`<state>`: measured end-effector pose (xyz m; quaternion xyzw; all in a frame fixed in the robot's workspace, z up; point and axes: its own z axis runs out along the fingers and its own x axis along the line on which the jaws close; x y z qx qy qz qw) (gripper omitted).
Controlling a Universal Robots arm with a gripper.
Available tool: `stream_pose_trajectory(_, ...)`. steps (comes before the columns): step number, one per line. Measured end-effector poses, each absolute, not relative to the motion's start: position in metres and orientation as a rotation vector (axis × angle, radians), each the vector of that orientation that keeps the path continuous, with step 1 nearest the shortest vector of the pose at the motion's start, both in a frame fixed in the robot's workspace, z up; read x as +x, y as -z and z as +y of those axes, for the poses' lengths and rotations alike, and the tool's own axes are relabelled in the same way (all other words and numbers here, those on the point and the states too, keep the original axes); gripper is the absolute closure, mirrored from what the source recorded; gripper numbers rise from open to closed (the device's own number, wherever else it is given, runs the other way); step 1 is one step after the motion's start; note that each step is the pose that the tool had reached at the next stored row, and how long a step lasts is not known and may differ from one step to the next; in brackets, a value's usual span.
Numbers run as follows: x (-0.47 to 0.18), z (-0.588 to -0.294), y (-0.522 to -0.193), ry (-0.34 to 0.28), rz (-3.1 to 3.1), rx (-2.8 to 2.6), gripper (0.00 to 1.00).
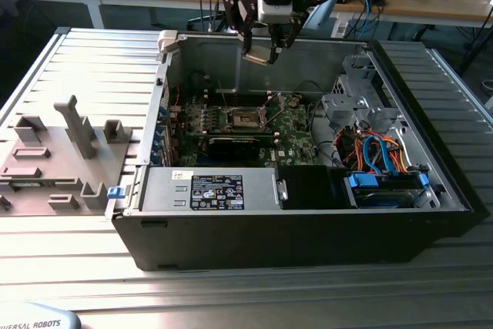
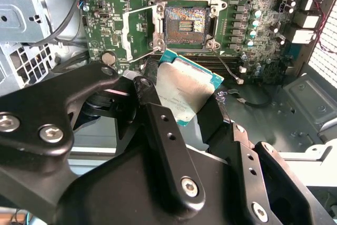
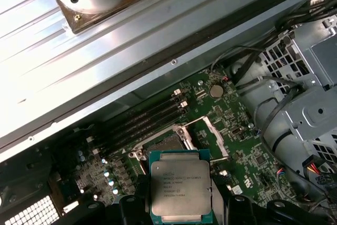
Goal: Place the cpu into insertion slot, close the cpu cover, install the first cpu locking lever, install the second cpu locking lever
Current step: 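Place the cpu into insertion slot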
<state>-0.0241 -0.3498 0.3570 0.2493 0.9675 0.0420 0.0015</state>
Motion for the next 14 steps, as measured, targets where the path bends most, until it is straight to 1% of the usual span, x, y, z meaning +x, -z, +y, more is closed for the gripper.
stream_pose_trajectory(14,-0.0241,-0.3499,-0.3570,-0.131,3.030,0.804,0.46)
